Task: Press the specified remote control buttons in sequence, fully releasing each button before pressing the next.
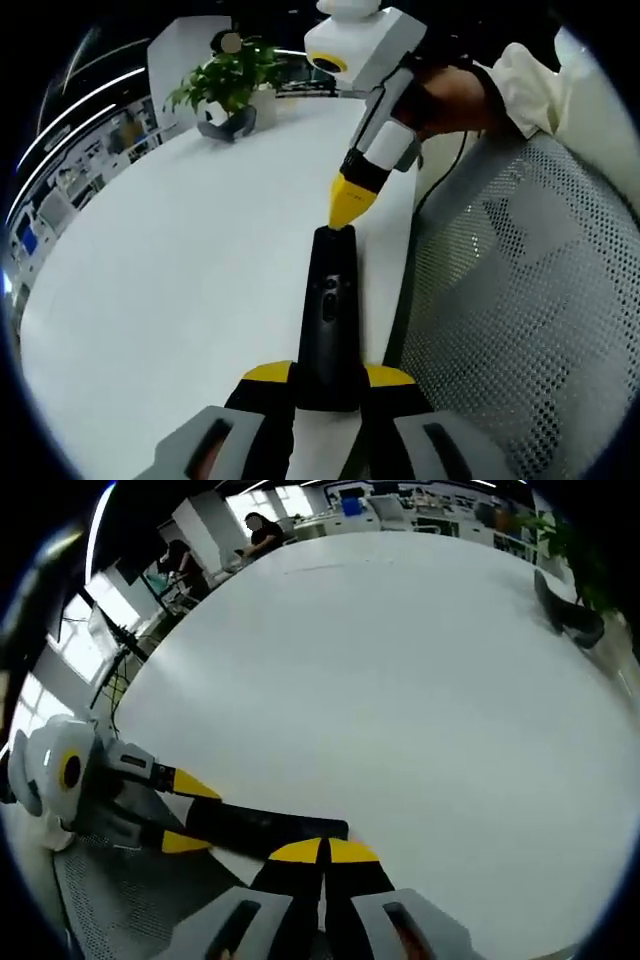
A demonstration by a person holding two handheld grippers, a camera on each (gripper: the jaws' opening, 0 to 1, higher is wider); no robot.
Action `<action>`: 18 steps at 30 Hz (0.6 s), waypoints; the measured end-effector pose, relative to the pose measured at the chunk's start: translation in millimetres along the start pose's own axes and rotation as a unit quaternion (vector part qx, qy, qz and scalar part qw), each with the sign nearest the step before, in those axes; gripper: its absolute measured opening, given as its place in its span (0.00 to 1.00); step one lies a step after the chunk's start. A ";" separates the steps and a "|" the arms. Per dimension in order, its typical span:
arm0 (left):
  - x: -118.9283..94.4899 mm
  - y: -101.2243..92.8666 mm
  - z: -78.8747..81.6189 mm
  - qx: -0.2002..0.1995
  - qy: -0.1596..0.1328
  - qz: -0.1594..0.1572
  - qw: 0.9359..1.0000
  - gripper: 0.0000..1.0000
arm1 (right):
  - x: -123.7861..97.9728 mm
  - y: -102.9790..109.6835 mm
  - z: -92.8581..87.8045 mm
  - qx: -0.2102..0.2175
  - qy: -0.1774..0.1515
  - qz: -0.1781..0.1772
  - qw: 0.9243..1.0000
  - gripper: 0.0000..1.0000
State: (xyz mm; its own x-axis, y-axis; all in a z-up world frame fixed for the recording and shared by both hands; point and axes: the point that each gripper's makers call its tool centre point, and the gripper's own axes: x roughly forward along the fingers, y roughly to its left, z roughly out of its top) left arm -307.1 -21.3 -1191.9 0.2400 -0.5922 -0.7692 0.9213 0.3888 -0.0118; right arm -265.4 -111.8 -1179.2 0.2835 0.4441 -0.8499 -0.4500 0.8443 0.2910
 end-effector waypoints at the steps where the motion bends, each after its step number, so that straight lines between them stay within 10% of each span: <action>1: 0.2 -0.1 0.2 -0.003 -0.001 0.002 1.000 0.24 | 0.0 0.0 1.1 0.000 -0.003 0.000 1.000 0.00; 18: 1.3 1.0 1.6 -0.026 -0.005 0.008 1.000 0.25 | 4.2 0.5 -1.3 -0.018 0.007 -0.004 1.000 0.00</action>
State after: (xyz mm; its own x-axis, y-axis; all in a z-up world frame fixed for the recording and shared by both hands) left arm -305.4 -22.8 -1191.9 0.2573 -0.5925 -0.7634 0.9006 0.4333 -0.0327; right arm -265.6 -110.0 -1183.2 0.2756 0.4335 -0.8580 -0.4775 0.8364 0.2692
